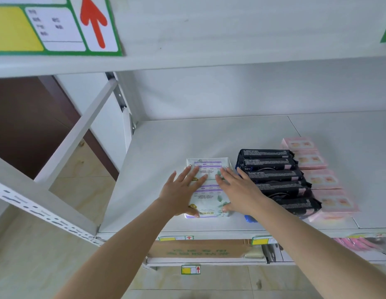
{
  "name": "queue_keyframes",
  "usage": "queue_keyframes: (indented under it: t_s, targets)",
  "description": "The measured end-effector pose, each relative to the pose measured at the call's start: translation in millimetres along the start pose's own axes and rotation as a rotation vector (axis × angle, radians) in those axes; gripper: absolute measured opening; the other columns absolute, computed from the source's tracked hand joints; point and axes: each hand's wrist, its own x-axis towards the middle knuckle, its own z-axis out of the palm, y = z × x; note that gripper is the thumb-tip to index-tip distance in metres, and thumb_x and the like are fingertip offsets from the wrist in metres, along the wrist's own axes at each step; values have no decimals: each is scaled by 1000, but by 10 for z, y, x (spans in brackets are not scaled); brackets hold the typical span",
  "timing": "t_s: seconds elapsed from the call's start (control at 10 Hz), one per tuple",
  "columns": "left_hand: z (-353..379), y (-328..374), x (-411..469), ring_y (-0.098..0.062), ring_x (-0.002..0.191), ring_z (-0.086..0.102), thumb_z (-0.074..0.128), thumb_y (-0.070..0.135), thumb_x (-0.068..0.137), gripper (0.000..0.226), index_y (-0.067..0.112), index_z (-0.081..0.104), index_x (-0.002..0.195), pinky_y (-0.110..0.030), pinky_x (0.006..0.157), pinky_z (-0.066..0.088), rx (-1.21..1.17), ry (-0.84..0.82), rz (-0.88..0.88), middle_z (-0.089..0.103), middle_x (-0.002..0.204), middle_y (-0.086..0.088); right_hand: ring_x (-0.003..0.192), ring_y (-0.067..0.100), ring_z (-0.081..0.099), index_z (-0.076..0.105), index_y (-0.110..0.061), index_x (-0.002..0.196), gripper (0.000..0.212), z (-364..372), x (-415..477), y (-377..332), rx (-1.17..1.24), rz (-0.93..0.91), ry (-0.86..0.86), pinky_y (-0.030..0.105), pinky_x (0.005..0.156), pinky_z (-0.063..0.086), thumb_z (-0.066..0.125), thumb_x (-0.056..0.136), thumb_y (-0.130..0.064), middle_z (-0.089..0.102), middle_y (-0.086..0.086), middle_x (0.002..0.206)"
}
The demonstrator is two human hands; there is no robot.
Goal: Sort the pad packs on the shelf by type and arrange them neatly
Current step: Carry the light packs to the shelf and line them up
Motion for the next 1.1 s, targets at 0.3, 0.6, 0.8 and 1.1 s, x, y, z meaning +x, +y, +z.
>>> queue_keyframes:
  t_s: [0.3,0.6,0.8,1.1]
  targets:
    - [-144,-119,477,-19,146,-10,61,62,74,114,20,-16,147,-44,118,4,43,14,-93,-18,157,0,146,23,-3,-2,-8,148,92,-168,474,236,-19,12,-1,35,117,2,57,86,-43,-5,11,157]
    - [-258,-246,855,-20,146,-10,61,63,73,116,19,-18,146,-46,118,3,54,-9,-150,-19,157,0,146,23,-2,-4,-9,148,92,-239,836,430,-51,28,19,35,118,6,56,87,-43,-6,10,157]
    - [-259,-301,991,-21,146,-10,60,65,73,116,19,-18,146,-47,118,4,68,-8,-173,-19,157,-1,146,22,-4,-5,-9,148,90,-262,971,491,-76,44,9,35,117,5,55,88,-41,-7,8,157]
    - [-355,-319,1184,-24,146,-10,62,65,71,118,27,-21,145,-50,117,2,100,-36,-257,-18,157,-3,145,22,-6,-9,-10,147,82,-238,1107,556,-118,75,19,36,117,3,47,93,-37,-9,8,157]
